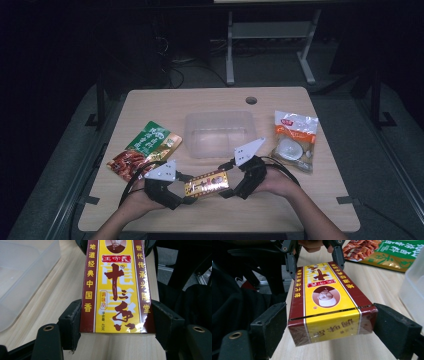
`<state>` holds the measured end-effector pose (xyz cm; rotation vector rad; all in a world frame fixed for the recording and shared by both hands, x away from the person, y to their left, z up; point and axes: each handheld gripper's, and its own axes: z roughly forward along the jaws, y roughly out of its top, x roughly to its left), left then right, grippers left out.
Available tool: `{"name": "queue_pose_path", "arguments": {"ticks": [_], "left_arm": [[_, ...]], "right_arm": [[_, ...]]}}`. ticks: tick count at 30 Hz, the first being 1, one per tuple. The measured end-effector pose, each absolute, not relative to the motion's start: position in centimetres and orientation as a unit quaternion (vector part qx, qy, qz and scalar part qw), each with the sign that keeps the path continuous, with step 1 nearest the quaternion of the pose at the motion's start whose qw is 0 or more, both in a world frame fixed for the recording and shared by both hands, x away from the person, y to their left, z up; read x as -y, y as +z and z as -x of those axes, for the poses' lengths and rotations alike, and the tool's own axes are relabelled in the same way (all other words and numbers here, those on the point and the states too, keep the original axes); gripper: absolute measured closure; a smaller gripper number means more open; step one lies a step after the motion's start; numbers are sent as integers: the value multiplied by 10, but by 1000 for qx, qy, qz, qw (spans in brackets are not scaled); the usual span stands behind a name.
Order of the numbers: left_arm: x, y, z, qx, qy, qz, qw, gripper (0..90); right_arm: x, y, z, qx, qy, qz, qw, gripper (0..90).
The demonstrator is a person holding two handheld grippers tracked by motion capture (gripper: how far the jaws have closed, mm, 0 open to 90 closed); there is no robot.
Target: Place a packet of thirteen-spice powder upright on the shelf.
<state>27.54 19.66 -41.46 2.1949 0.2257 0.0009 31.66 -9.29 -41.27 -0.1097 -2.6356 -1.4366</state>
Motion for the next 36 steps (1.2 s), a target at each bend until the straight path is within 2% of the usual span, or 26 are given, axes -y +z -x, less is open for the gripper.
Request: {"name": "queue_pose_path", "arguments": {"ticks": [3,8,23,27,29,36], "left_arm": [[-197,-415,-275,-90,0,-888,452,320],[-197,-416,-275,-87,-4,-886,455,320],[-197,-424,-278,-73,-16,-889,452,316],[-195,-428,-278,-84,-11,-894,439,299],[-198,-430,-280,-92,-11,-897,432,254],[-211,-432,-279,-123,1,-899,421,189]], "right_arm": [[93,-413,-316,876,-476,35,72,155],[95,-412,-317,871,-483,31,83,255],[93,-408,-309,877,-476,13,63,303],[91,-409,-308,883,-466,15,55,311],[91,-409,-309,886,-460,21,49,314],[100,-407,-310,887,-458,37,35,317]]}}
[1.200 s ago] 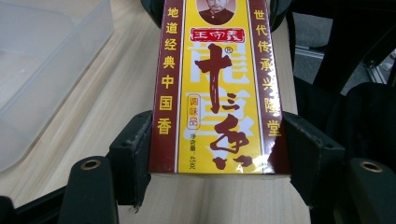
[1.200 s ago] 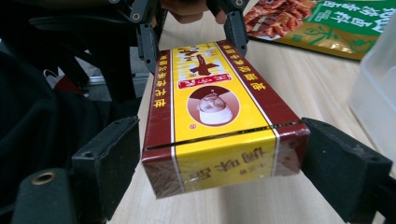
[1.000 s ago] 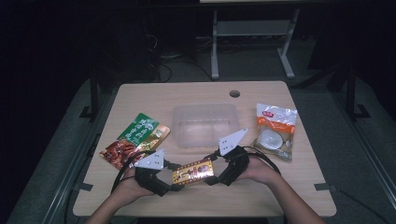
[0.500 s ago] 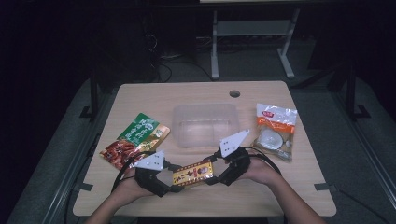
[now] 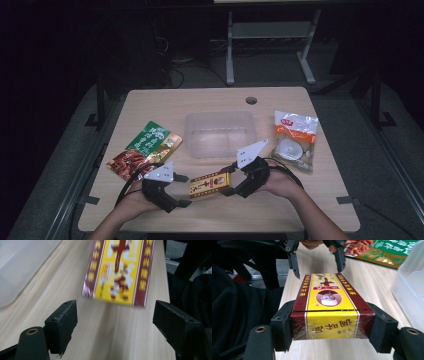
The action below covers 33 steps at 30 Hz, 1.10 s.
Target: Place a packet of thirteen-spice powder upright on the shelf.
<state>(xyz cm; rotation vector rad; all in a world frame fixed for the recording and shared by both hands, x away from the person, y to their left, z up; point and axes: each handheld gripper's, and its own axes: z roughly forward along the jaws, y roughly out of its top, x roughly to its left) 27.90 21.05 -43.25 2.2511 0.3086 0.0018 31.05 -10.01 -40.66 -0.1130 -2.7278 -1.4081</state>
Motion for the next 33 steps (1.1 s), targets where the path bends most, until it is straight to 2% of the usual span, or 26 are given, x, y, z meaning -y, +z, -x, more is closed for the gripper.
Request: {"name": "queue_pose_path", "arguments": {"ticks": [5,13,19,23,33], "left_arm": [[-213,-435,-277,-152,-3,-899,410,186],[-216,-436,-274,-166,5,-904,395,187],[-219,-433,-268,-173,11,-901,399,187],[-229,-436,-267,-165,34,-899,405,177],[-230,-439,-271,-166,36,-892,420,144]], "right_arm": [[106,-404,-311,887,-457,51,29,317],[112,-400,-310,890,-450,68,7,317],[116,-387,-313,892,-445,76,-13,317],[118,-378,-319,892,-444,82,-25,317],[120,-347,-341,891,-442,94,-47,317]]}}
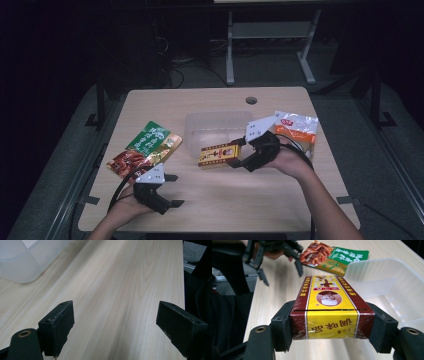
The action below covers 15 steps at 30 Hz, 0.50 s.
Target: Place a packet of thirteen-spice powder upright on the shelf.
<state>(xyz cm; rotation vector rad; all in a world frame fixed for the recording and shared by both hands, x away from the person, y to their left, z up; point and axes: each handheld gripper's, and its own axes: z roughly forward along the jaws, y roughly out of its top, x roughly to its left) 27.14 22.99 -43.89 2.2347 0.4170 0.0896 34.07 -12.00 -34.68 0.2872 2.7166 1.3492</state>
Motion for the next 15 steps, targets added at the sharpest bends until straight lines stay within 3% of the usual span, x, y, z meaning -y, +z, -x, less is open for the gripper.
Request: {"name": "queue_pose_path", "arguments": {"ticks": [15], "left_arm": [[-227,-438,-272,-154,28,-891,427,145]], "right_arm": [[102,-320,-383,-902,416,-93,74,317]]}}
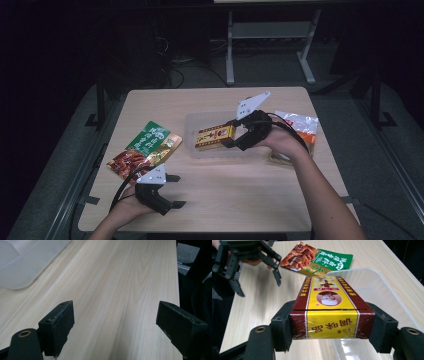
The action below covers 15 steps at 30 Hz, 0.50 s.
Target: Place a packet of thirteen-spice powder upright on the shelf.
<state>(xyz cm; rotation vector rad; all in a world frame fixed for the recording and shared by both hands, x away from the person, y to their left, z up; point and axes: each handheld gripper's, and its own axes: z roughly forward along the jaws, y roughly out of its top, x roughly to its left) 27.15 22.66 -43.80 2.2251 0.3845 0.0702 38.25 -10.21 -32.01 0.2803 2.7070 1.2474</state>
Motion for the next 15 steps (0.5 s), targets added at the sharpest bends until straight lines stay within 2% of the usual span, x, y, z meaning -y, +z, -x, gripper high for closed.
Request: {"name": "queue_pose_path", "arguments": {"ticks": [15], "left_arm": [[-226,-439,-270,-155,21,-886,436,145]], "right_arm": [[75,-320,-421,-913,390,-86,82,316]]}}
